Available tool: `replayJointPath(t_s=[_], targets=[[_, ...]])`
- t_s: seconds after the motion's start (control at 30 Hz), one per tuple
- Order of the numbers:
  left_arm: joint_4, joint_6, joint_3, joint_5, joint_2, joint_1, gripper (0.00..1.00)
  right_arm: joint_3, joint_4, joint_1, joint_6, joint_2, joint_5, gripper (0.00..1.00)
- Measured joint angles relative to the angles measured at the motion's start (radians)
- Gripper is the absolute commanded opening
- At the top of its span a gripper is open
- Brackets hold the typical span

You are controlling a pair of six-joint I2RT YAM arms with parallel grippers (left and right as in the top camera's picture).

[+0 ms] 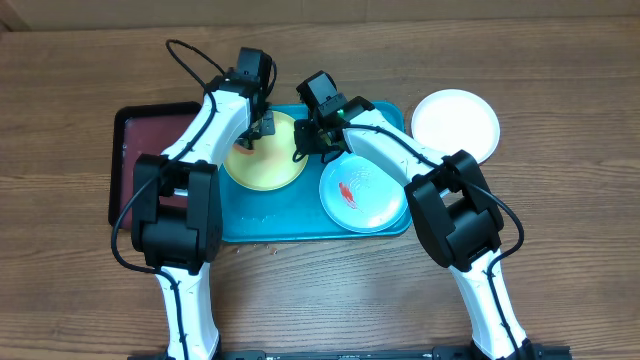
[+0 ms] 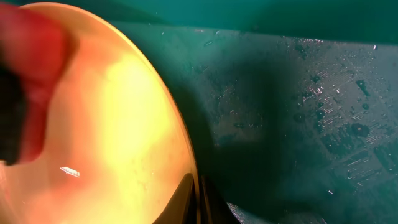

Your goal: Clean dirty plates on tray and stack at the side

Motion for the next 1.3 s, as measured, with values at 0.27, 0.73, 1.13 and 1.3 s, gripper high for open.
replayJointPath(t_s=[0.27, 0.73, 1.13, 1.3], targets=[[-0.044, -0.003, 0.000, 0.341, 0.000, 0.003, 0.04, 0.000, 0.000, 0.000, 0.000, 0.000, 0.000, 0.04], [-0.327, 0.053, 0.004, 0.106, 0.000, -0.010, 0.04, 0.000, 0.000, 0.000, 0.000, 0.000, 0.000, 0.04], [-0.424, -0.032, 0.233, -0.103, 0.016, 0.006, 0.04, 0.000, 0.000, 0.000, 0.000, 0.000, 0.000, 0.04], [-0.421, -0.081, 0.324, -0.023, -0.042, 0.051, 0.04, 0.026, -0.047, 0.000, 0.000, 0.000, 0.007, 0.04]])
